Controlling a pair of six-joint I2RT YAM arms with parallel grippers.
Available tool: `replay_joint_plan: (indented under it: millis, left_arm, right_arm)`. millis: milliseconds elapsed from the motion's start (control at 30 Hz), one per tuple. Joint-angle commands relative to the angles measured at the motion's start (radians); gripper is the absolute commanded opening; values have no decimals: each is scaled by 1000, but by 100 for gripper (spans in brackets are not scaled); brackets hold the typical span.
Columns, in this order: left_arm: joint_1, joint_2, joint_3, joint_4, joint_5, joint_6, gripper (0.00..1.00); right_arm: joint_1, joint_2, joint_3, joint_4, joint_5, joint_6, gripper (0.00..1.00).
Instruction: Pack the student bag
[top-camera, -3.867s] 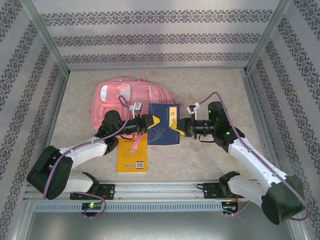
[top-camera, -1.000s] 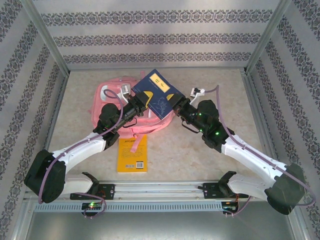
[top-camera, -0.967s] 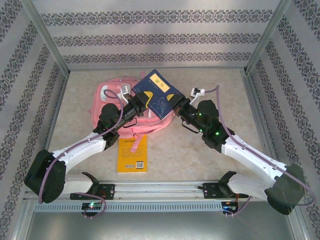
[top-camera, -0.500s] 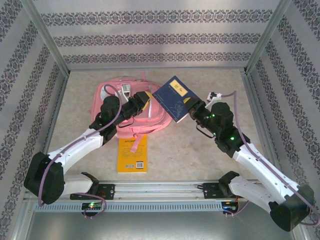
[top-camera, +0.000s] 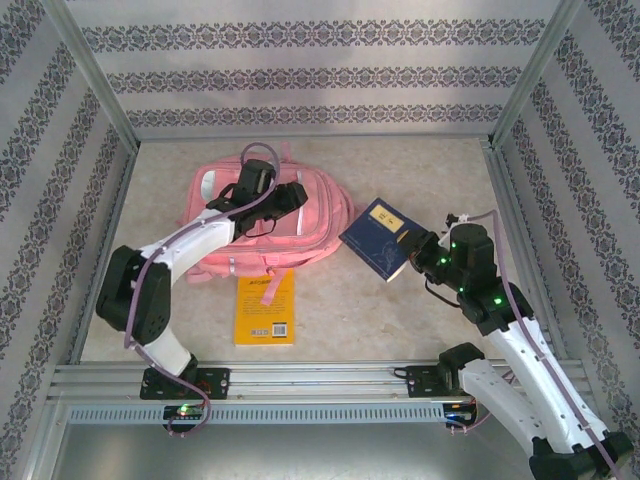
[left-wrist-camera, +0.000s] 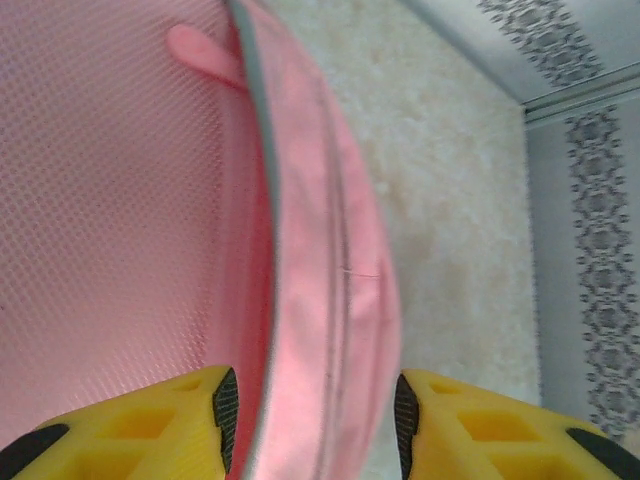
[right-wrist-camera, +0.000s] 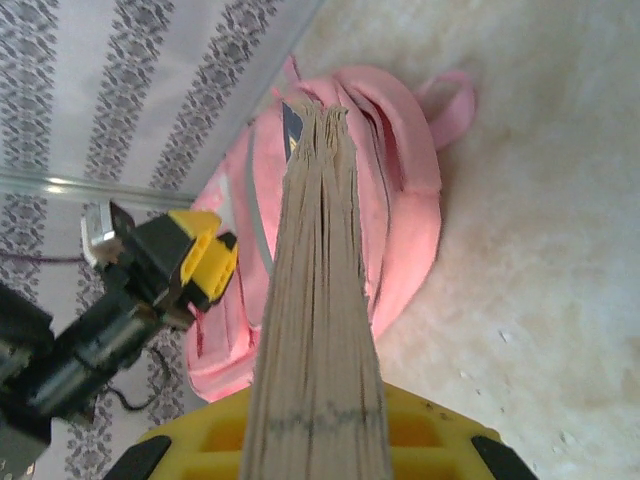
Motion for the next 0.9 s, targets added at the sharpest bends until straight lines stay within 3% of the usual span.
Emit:
replay_joint_plan:
  millis: [0,300,467,867]
  left_arm:
    - [9,50,55,-11,-4,52,45]
    - [5,183,128,26,63,103,30]
    - [2,201,161,-25,77,158,0]
    - [4,-5,210,-137,106,240,0]
  right_arm:
    - [-24,-40,-13,-20,-74,-9,0]
    - [-99,-79,-74,10,-163,28,0]
    - [-126,-81,-79,16,-188,18,0]
    - [-154,-4,-19,-54,-190,-85,0]
